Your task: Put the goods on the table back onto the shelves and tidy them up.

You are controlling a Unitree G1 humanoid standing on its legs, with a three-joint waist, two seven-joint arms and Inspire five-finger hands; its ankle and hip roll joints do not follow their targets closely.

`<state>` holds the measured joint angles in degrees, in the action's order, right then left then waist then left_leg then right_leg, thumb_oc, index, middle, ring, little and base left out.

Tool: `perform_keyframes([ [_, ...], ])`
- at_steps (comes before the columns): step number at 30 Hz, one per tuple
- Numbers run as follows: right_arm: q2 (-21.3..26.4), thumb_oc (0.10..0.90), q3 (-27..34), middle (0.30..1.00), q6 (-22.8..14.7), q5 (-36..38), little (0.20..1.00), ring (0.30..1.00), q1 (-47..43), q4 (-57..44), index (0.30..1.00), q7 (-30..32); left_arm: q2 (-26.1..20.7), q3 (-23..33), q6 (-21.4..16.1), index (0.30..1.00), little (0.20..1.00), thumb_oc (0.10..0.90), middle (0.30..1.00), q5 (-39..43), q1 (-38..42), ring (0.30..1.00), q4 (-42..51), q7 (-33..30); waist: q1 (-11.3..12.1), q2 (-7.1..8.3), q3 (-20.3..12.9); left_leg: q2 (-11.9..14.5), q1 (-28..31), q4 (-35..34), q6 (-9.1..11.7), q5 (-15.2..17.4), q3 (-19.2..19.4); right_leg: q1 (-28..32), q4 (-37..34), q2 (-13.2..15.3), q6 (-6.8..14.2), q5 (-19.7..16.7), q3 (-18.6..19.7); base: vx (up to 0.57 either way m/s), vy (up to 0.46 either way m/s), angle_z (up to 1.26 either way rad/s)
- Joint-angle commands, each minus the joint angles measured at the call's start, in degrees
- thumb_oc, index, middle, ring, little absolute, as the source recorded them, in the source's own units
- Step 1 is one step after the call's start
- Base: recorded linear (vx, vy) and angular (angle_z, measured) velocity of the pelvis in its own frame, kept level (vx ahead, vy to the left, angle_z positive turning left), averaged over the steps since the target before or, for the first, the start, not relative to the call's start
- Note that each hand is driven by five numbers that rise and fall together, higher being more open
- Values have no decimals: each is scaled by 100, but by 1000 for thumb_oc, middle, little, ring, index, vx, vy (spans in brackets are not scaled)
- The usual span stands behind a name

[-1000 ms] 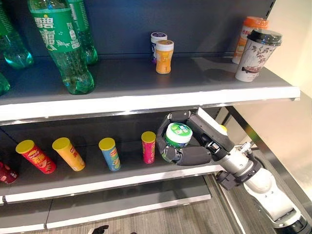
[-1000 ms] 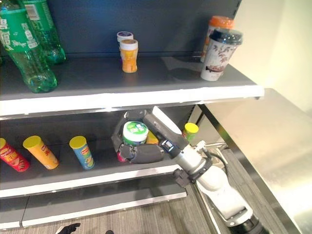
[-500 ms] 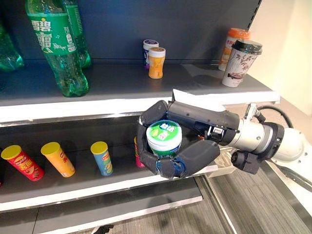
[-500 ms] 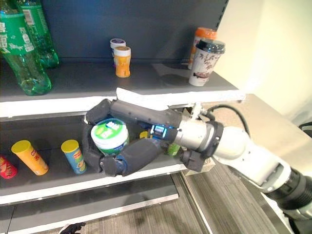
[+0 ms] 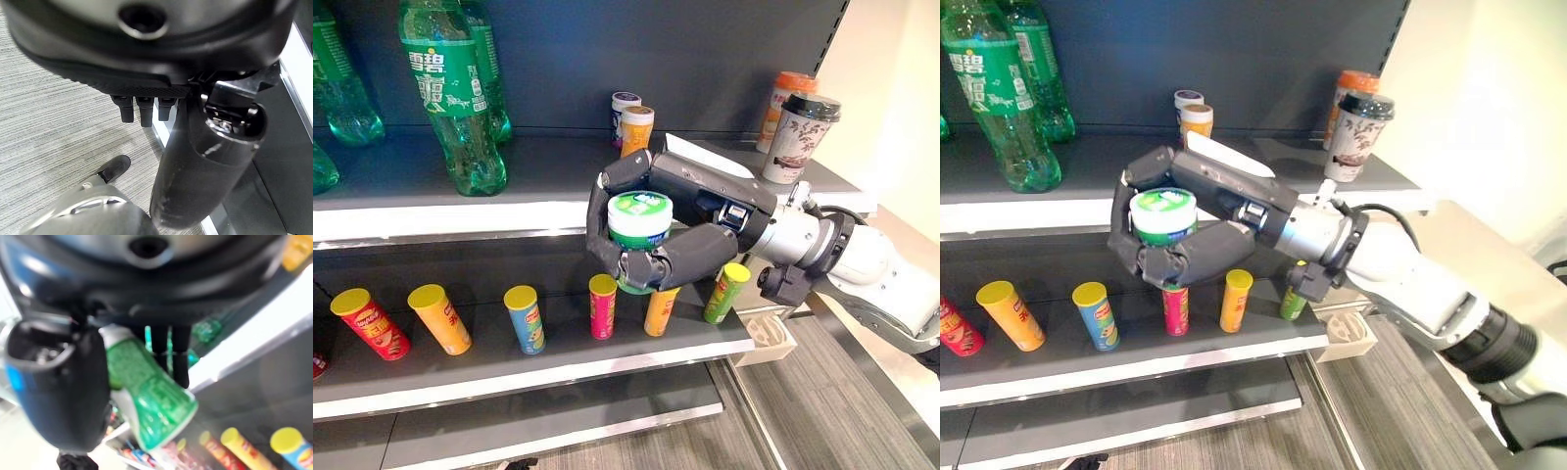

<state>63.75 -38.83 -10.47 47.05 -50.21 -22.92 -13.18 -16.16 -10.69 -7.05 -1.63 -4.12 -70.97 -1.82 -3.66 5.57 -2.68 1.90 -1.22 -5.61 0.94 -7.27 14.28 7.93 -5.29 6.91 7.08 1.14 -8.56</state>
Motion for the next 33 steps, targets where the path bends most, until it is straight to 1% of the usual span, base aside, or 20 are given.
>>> perform_keyframes([
  [1, -260, 400, 120, 300, -340, 506, 300, 300, -914, 357, 300, 536, -224, -236, 54, 900, 900, 800, 900, 34, 142, 900, -189, 33, 355, 50, 11, 367, 238, 61, 357, 529, -53, -423, 58, 61, 86, -370, -187, 22, -22, 13],
  [3, -445, 400, 18, 300, -313, 509, 300, 300, -1153, 665, 300, 644, -245, -264, 66, 900, 900, 800, 900, 47, 148, 900, -177, 30, 377, 44, 8, 363, 251, 61, 361, 532, -62, -409, 59, 50, 77, -360, -186, 24, -23, 9],
  [4, -688, 400, -77, 300, -274, 528, 300, 300, -1399, 1044, 300, 773, -272, -319, 72, 900, 900, 800, 900, 51, 173, 900, -144, 13, 396, 32, 13, 360, 257, 61, 366, 531, -70, -397, 59, 41, 69, -345, -191, 0, 0, 0],
  [7, -1025, 400, -133, 300, -198, 426, 300, 300, -1718, 1532, 300, 971, -304, -381, 110, 900, 900, 800, 900, 92, 200, 900, -145, -8, 419, 9, 18, 357, 264, 61, 371, 534, -83, -378, 58, 31, 53, -321, -200, 0, 0, 0],
  [8, -1028, 400, -137, 300, -199, 426, 300, 300, -1723, 1536, 300, 971, -304, -379, 110, 900, 900, 800, 900, 92, 200, 900, -144, -7, 416, 8, 19, 357, 264, 61, 371, 534, -84, -377, 58, 31, 53, -320, -201, 13, -8, 7],
  [11, -1335, 400, -114, 300, -141, 363, 300, 300, -1905, 2065, 300, 1097, -350, -387, 131, 900, 900, 800, 900, 140, 196, 900, -169, -29, 447, 3, 21, 348, 270, 61, 373, 538, -110, -358, 54, 16, 40, -305, -203, 8, -11, 5],
  [13, -1405, 400, -162, 300, -92, 241, 300, 300, -2026, 2287, 300, 1175, -363, -381, 139, 900, 900, 800, 900, 156, 198, 900, -184, -48, 450, 2, 24, 350, 266, 61, 376, 541, -126, -359, 53, 11, 38, -308, -209, 0, 0, 0],
  [19, -1623, 400, -127, 300, 36, 78, 300, 300, -1995, 2813, 300, 1204, -484, -363, 171, 900, 900, 800, 900, 166, 247, 900, -215, -61, 447, 5, 35, 354, 241, 61, 389, 548, -127, -397, 54, 2, 28, -317, -173, 0, 0, 0],
  [23, -1694, 400, -147, 300, 49, -7, 300, 300, -2092, 3134, 300, 1210, -531, -349, 184, 900, 900, 800, 900, 182, 205, 900, -282, -33, 419, 13, 30, 356, 244, 61, 398, 557, -107, -404, 54, -9, 22, -314, -152, 1, -3, -3],
  [29, -1616, 400, -31, 300, 91, -121, 300, 300, -2063, 3221, 300, 1100, -634, -389, 127, 900, 900, 800, 900, 83, 314, 900, -250, 28, 326, 7, 38, 367, 257, 61, 398, 584, -55, -432, 52, -15, 35, -341, -124, -4, 7, -5],
  [33, -1476, 400, 7, 300, 145, -262, 300, 300, -1869, 3093, 300, 1096, -591, -425, 108, 900, 900, 800, 900, 106, 335, 900, -164, 30, 346, -8, 37, 362, 263, 61, 388, 600, -82, -417, 29, -6, 39, -339, -152, 0, 0, 0],
])
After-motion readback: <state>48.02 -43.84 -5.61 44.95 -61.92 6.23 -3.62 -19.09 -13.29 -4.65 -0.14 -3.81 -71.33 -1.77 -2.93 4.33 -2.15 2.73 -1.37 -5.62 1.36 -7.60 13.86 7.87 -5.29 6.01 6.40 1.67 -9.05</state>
